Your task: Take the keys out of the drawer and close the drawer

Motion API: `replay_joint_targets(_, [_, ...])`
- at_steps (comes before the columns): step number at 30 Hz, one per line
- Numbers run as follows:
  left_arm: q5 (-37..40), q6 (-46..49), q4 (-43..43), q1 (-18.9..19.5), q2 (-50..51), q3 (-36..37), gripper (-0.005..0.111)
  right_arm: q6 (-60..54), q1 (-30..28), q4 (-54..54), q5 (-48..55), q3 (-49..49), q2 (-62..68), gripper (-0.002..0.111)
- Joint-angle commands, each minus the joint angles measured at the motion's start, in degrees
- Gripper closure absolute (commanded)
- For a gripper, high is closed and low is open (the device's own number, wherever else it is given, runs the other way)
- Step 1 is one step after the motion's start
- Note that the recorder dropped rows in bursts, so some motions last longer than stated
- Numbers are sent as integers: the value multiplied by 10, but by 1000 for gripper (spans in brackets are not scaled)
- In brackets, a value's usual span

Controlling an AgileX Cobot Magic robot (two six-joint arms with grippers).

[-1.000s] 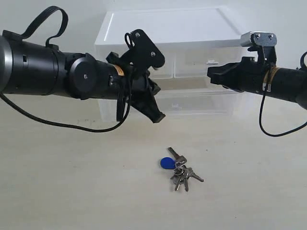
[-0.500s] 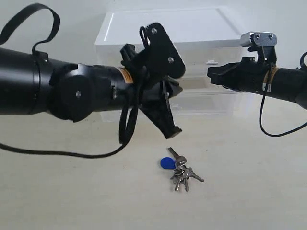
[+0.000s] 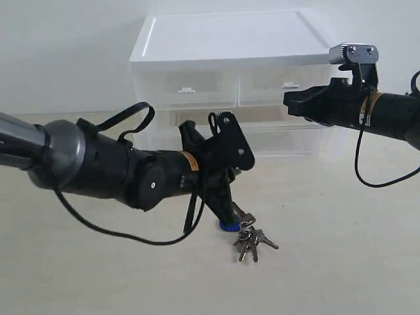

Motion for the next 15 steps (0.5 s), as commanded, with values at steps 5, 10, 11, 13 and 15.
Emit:
replay_joint_targets(5, [4,0,-1,65,44,-103,102,-2,-10,81,49,-17,3,108])
replay_joint_targets(10, [2,0,-1,71,74,-156,102,-2,-10,81,49,-17,3,108])
replay_joint_targets(11, [2,0,-1,71,82,-167,102,-2,-10,81,49,-17,3,108])
replay_joint_targets(13, [4,0,-1,74,97,-185,102,-2,-10,80,49,-17,3,108])
replay_joint_targets(15, [14,0,-5,79,108,-200,102,-2,-10,80,49,-17,3,108])
